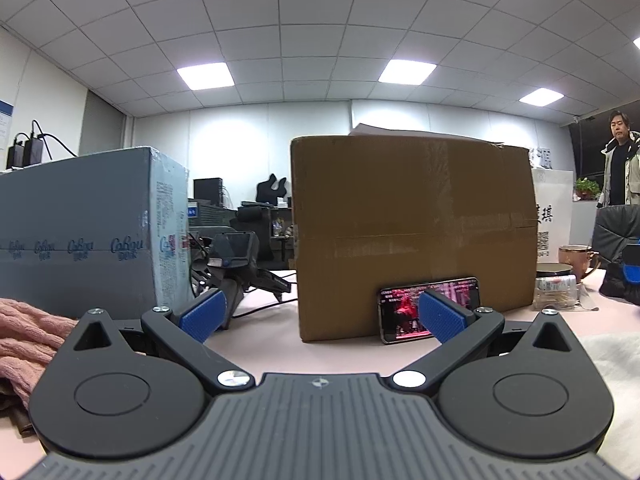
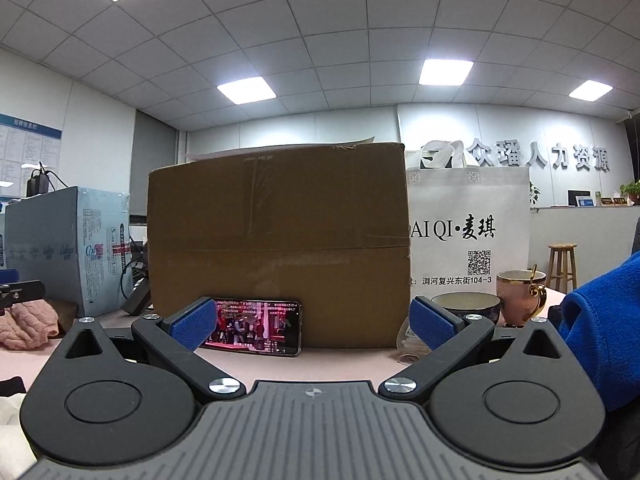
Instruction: Fold clothes
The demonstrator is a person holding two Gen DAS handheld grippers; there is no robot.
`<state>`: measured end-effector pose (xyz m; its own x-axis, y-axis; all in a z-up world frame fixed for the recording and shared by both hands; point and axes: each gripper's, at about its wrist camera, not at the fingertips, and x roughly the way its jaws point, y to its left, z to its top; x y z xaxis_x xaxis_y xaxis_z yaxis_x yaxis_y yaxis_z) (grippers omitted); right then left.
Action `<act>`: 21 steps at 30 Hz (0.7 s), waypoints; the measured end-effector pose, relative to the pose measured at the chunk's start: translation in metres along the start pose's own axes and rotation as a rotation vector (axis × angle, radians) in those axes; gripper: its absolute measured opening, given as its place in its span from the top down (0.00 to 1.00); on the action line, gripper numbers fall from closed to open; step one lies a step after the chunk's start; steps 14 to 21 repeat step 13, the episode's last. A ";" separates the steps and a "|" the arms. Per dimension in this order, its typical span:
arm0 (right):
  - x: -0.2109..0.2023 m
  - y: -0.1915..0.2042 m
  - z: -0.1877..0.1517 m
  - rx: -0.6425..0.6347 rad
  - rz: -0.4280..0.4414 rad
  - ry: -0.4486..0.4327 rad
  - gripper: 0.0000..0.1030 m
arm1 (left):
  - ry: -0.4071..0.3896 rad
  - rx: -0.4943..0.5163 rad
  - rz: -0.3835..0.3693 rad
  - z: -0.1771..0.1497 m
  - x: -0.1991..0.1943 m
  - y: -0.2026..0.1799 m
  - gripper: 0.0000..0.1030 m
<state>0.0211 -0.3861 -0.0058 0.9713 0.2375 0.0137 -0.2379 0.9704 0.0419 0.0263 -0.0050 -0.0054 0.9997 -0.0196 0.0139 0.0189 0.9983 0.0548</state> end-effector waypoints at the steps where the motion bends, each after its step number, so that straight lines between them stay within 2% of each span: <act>1: 0.000 0.000 0.000 0.001 0.001 0.001 0.00 | -0.001 0.000 0.001 0.000 0.000 0.000 0.00; 21: 0.003 -0.001 0.000 0.010 0.004 0.018 0.00 | 0.001 0.016 0.003 0.000 0.000 -0.002 0.00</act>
